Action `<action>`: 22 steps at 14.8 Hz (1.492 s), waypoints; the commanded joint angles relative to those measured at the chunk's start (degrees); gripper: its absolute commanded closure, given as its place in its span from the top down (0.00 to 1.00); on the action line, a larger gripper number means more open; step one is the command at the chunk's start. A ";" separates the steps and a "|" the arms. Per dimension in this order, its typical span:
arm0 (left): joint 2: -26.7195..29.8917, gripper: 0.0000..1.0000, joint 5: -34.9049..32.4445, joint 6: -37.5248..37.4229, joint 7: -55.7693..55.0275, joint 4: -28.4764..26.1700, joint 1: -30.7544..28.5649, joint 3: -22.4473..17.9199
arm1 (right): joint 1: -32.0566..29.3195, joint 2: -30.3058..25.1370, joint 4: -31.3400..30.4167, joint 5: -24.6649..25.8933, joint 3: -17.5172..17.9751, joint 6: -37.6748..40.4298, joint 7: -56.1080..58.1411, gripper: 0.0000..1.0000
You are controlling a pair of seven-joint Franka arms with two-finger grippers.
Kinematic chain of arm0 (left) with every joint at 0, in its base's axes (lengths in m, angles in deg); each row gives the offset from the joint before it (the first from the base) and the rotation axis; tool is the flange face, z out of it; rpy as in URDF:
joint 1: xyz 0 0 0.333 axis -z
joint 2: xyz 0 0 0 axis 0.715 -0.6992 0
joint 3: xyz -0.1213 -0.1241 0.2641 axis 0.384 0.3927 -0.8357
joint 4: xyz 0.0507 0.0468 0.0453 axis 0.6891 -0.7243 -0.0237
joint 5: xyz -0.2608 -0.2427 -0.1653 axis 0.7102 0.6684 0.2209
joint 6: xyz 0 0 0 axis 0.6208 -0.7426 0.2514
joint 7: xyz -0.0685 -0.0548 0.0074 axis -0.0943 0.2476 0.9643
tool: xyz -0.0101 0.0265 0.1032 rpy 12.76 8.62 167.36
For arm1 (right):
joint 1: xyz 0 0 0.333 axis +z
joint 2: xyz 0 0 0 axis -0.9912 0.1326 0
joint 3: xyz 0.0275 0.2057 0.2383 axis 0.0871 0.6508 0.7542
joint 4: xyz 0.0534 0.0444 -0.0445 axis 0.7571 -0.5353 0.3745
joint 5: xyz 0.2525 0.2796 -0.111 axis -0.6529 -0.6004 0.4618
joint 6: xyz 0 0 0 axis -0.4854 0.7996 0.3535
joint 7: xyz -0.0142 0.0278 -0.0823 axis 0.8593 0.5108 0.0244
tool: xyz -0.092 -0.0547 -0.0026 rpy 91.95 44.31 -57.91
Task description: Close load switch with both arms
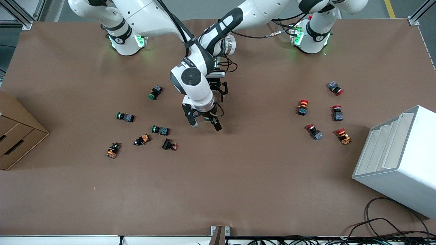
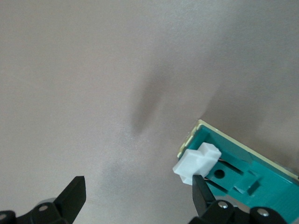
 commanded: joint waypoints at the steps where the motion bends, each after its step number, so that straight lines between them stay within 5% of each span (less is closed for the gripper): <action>1: 0.81 0.99 -1.01 0.36 -0.47 -0.49 -0.04 -0.06 | -0.83 2.14 2.62 0.40 0.47 -0.16 0.77 1.00; 9: 0.81 0.99 -1.01 0.36 -0.38 -0.49 -0.04 -0.06 | -2.59 3.38 3.41 0.66 0.20 2.65 4.20 1.00; 15: 0.90 0.99 -1.01 0.36 -0.38 -0.49 -0.12 -0.06 | -9.52 2.76 22.90 -0.21 0.46 32.58 12.17 1.00; 22: 0.99 0.99 -0.92 0.36 -0.38 -0.40 -0.12 -0.06 | -24.98 -5.31 23.20 -0.04 0.20 50.01 50.90 1.00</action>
